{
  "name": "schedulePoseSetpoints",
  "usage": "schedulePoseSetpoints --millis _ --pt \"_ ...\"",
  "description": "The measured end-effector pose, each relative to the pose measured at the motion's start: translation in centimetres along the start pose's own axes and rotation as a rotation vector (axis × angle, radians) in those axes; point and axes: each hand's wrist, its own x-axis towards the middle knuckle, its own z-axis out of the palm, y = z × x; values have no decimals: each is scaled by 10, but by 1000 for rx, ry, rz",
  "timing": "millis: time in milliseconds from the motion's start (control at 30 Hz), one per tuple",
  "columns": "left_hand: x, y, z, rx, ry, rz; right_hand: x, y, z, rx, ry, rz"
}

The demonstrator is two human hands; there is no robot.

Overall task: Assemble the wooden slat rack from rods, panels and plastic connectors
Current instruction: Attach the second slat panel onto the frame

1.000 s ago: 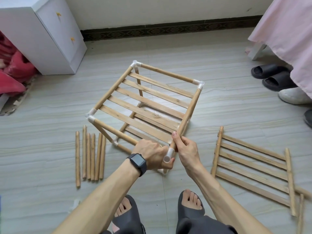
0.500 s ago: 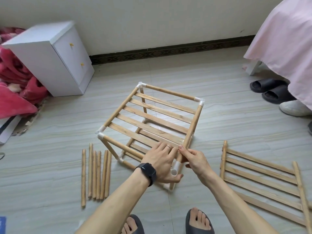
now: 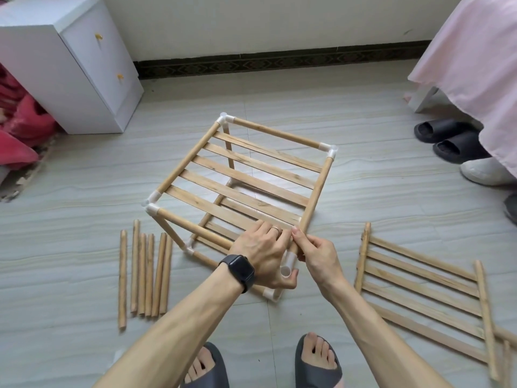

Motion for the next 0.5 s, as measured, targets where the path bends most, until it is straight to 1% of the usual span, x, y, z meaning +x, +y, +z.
schedulePoseSetpoints --millis 33,167,233,300,367,400,433,467,500 --pt "2 2 0 2 -3 -6 1 -2 -2 -41 2 0" --pt "9 4 -8 -42 -49 -23 12 -19 -28 -364 8 -23" --pt "0 -16 -11 -15 -86 -35 19 -31 -51 -471 11 0" --pt "-20 -48 -18 59 -187 -129 21 -41 -73 -663 78 -26" --pt "-41 -82 -24 162 -309 -263 19 -41 -82 -921 279 -147" --pt "-48 -94 -26 208 -341 -303 14 -40 -77 -1017 361 -248" --pt "-53 -101 -27 229 -363 -321 7 -39 -68 -1106 376 -362" --pt "-56 -103 -28 230 -373 -328 1 -37 -56 -1210 338 -460" --pt "-57 -101 -29 218 -376 -339 -4 -33 -45 -1320 261 -518"
